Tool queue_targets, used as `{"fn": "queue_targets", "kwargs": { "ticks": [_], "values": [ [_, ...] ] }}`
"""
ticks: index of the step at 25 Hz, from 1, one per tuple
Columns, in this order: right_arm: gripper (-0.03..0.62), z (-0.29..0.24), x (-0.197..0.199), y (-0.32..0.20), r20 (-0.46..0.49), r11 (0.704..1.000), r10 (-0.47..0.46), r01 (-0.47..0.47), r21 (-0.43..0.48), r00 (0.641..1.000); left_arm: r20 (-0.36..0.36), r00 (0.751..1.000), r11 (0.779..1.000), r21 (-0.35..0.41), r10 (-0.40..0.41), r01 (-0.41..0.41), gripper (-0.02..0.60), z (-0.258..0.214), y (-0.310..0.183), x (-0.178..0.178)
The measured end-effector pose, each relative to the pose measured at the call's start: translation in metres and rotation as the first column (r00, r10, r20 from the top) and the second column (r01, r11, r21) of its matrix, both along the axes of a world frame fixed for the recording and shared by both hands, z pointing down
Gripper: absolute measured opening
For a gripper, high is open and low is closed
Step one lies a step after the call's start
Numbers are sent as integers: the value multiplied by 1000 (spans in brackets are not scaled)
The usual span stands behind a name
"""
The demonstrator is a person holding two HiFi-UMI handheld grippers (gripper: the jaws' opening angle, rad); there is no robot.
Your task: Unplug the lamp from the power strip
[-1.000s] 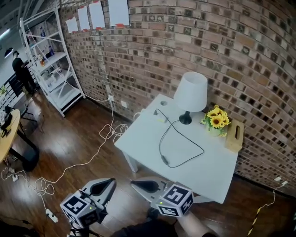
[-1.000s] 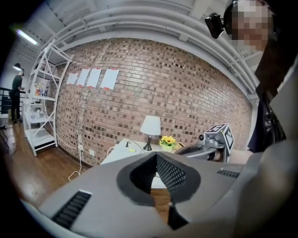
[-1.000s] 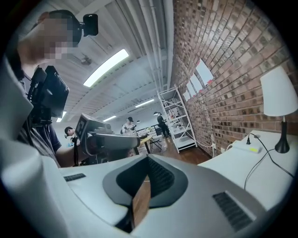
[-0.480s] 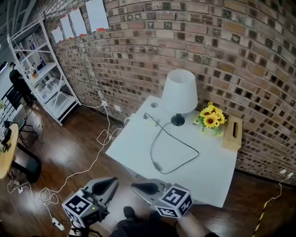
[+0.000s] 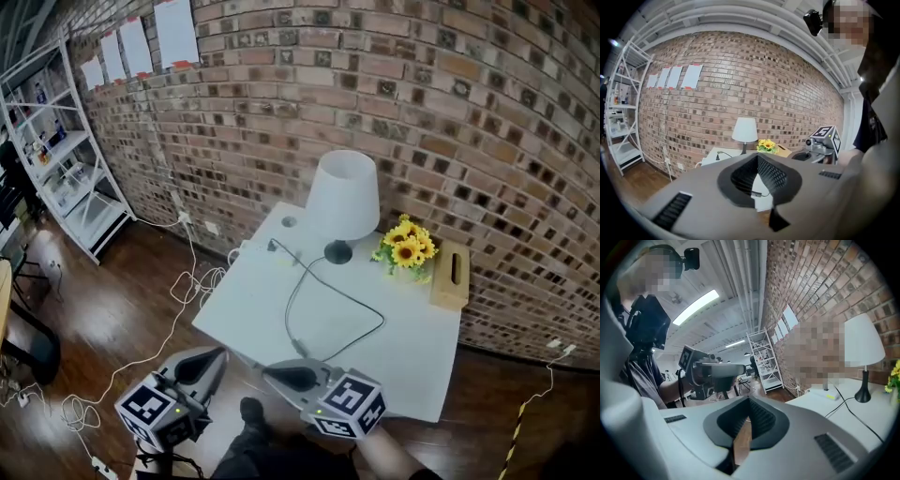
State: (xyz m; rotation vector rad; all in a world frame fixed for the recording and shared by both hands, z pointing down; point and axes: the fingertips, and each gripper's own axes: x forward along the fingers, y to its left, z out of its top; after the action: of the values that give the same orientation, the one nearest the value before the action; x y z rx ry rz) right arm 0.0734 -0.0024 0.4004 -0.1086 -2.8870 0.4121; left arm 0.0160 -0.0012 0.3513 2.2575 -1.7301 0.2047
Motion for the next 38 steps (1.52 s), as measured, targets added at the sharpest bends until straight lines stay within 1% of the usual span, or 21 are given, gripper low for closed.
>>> {"fn": "queue_targets", "kwargs": {
  "ticks": [4,7,11,12,15,18,20,21,27,32,38],
  "values": [
    [-4,-2,-17,-15,-14,999,29,-28,20,999,-65,997,998,43,42,-39,11,-4,-18,-18],
    [-3,-5,-39,-27,-22,998,48,-47,33,999,-57,997,998,43,58,-56,11,-2,-30,-41],
    [-3,-6,-64,-38,-58,996,78,-75,55,995,-84,992,995,37,92,-89,11,3,-48,-69],
    [-3,-6,-71,-41,-67,995,87,-84,58,994,-81,992,994,43,101,-98,11,4,-51,-78],
    [-3,-6,-92,-49,-91,992,114,-108,67,989,-35,990,988,84,134,-131,11,15,-62,-108],
    [-3,-7,-115,-52,-110,989,129,-120,84,985,-23,987,985,80,156,-154,11,15,-70,-128],
    [-5,-7,-128,-54,-127,987,132,-119,106,983,17,986,981,100,165,-165,11,17,-77,-144],
    [-3,-7,-134,-54,-136,986,133,-118,116,982,26,985,979,107,169,-171,11,16,-79,-150],
    [-3,-1,-166,-63,-182,982,152,-127,142,971,-50,980,980,65,194,-190,11,10,-86,-170],
    [-3,3,-181,-70,-211,971,195,-158,181,958,-61,974,975,56,218,-215,11,23,-95,-188],
    [-3,5,-175,-77,-233,959,251,-209,192,940,-55,968,967,72,247,-242,11,25,-110,-194]
  ]
}}
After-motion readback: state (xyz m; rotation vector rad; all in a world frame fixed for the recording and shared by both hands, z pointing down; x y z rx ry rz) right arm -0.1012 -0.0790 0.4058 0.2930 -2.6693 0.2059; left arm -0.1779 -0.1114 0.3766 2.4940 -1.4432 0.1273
